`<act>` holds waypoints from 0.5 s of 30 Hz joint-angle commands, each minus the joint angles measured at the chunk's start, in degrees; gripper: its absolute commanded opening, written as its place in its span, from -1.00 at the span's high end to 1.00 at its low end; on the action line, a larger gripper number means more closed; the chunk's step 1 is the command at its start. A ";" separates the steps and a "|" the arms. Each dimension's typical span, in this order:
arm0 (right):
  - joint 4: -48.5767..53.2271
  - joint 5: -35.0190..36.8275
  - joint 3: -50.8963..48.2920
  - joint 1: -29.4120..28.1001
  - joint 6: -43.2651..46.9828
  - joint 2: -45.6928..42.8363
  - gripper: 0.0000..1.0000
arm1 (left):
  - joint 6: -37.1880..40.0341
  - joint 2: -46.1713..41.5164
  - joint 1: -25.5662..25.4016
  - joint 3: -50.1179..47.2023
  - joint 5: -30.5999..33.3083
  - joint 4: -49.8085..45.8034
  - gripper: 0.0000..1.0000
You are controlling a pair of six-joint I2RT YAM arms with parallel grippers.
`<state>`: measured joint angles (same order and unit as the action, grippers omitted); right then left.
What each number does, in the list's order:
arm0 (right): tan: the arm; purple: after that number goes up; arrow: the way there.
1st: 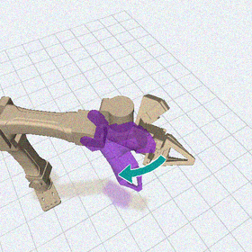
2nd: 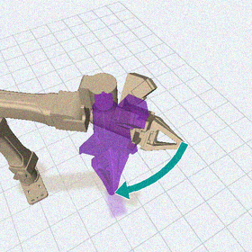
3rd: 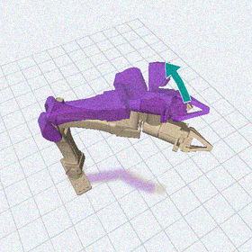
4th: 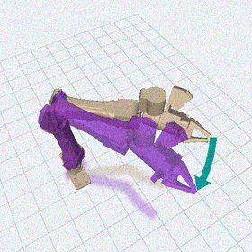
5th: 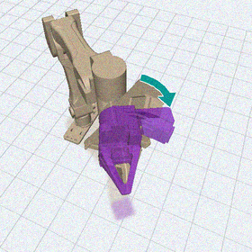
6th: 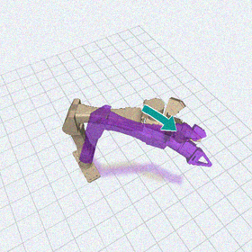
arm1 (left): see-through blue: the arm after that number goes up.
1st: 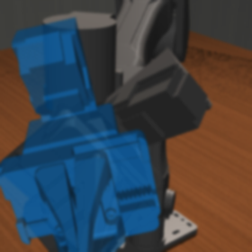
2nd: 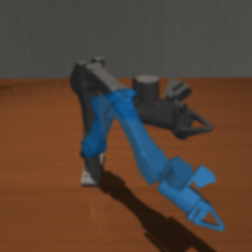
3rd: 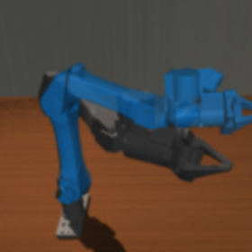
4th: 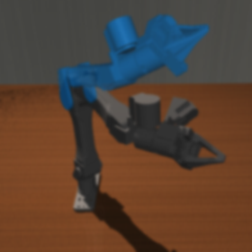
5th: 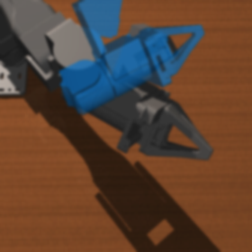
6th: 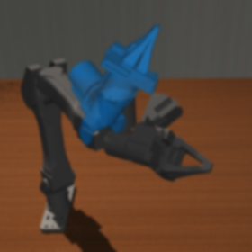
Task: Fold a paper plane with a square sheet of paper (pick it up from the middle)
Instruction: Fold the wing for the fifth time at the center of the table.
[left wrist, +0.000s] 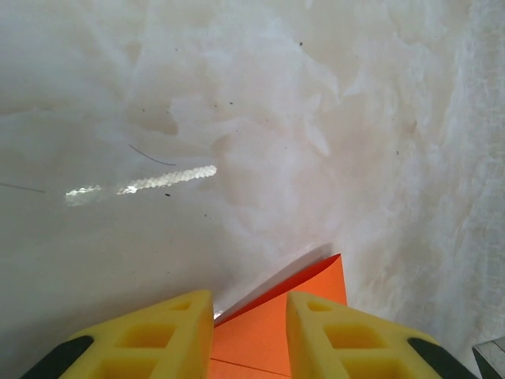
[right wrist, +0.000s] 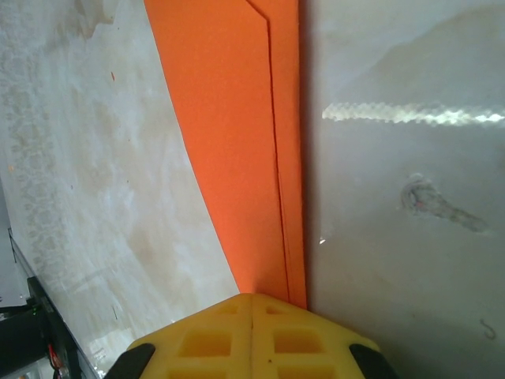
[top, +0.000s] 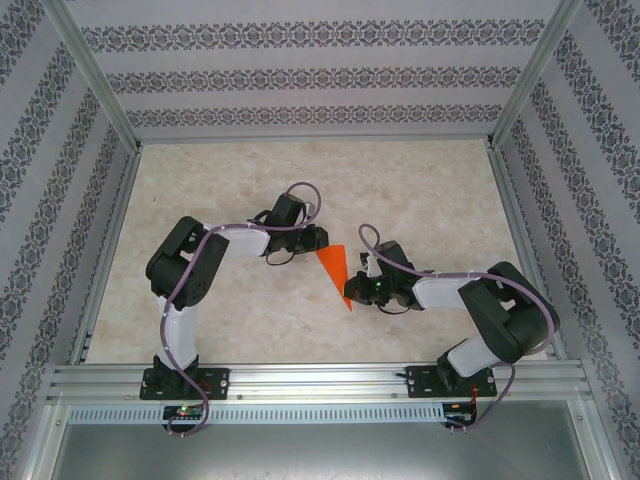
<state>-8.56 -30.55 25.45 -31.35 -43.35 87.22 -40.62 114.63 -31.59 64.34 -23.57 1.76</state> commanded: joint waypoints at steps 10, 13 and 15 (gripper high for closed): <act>5.21 -1.10 1.37 -0.53 -2.04 -4.15 0.94 | 5.33 -8.17 3.60 2.58 2.48 -4.85 0.23; 6.22 0.25 3.07 -1.17 -1.97 -10.35 0.84 | 3.95 -12.13 3.28 1.16 2.61 -7.36 0.19; 9.94 5.11 3.62 -0.62 -0.63 -15.24 0.66 | 2.51 -15.04 2.50 -0.86 3.83 -8.96 0.16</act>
<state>-1.32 -30.20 26.44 -31.88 -44.75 77.84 -37.56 104.25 -28.34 64.90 -21.34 -3.79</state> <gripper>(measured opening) 0.145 0.415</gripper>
